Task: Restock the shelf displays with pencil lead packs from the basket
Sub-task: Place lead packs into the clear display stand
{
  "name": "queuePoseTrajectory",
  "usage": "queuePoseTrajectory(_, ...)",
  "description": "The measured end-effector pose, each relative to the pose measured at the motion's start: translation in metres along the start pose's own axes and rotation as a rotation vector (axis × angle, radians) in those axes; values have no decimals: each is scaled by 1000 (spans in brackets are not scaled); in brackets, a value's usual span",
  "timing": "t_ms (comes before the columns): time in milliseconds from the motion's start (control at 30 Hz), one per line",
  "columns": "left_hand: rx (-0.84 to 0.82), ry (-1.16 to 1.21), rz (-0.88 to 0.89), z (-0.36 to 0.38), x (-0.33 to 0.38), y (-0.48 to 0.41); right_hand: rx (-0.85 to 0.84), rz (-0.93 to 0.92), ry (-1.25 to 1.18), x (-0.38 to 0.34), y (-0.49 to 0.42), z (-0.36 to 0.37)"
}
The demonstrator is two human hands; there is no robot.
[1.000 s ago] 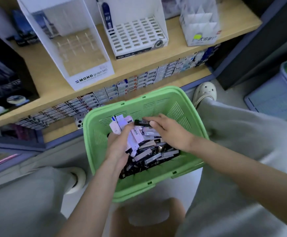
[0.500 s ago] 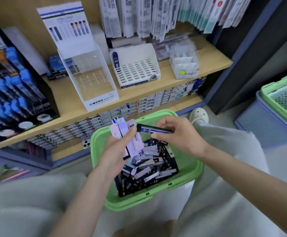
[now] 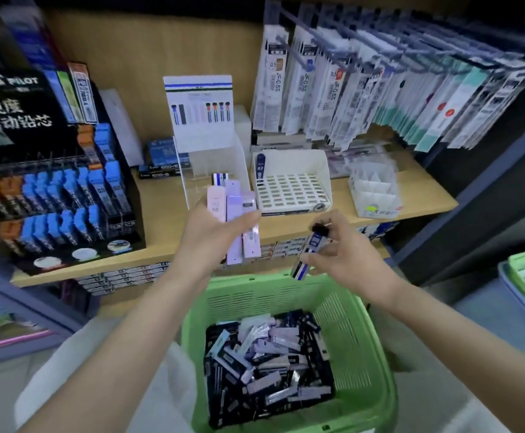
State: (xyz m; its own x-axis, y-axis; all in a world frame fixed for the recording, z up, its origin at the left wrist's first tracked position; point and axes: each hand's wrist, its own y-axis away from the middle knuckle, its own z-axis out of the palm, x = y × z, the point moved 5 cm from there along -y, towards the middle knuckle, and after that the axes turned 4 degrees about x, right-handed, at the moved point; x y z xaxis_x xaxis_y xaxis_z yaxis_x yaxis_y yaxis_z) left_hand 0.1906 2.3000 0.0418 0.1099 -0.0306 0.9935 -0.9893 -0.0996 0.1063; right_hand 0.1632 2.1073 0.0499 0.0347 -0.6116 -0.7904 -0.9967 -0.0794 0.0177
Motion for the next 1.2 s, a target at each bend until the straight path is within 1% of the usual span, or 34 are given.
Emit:
queuePoseTrajectory(67,102,31,16,-19,9,-20,69,-73,-41,-17,-31,3)
queuePoseTrajectory(133,174,124,28,-34,15,-36,132,-149,-32,-33,-65,14)
queuePoseTrajectory(300,264,240,-20,-63,8,-61,232,-323,-88,-85,-132,51)
queuePoseTrajectory(467,296,250,-18,-84,4,-73,303,-394,-115,-117,-179,84)
queuePoseTrajectory(600,298,249,-34,-97,1,-78,295,-416,-65,-124,-205,96)
queuePoseTrajectory(667,296,237,-40,-102,-1,-79,292,-401,-85,-125,-213,94)
queuePoseTrajectory(733,296,226,-58,-107,-4,-79,281,-400,-33,-125,-217,90)
queuePoseTrajectory(900,306,206,-95,-114,-9,-79,130,-432,186,-124,-221,94)
queuePoseTrajectory(1067,310,206,-131,-115,-11,-79,34,-364,189,-116,-226,114)
queuePoseTrajectory(1133,298,221,-144,-114,-11,-79,38,-386,256,-115,-230,120)
queuePoseTrajectory(1200,288,236,-153,-111,-11,-80,90,-452,328,-117,-233,121)
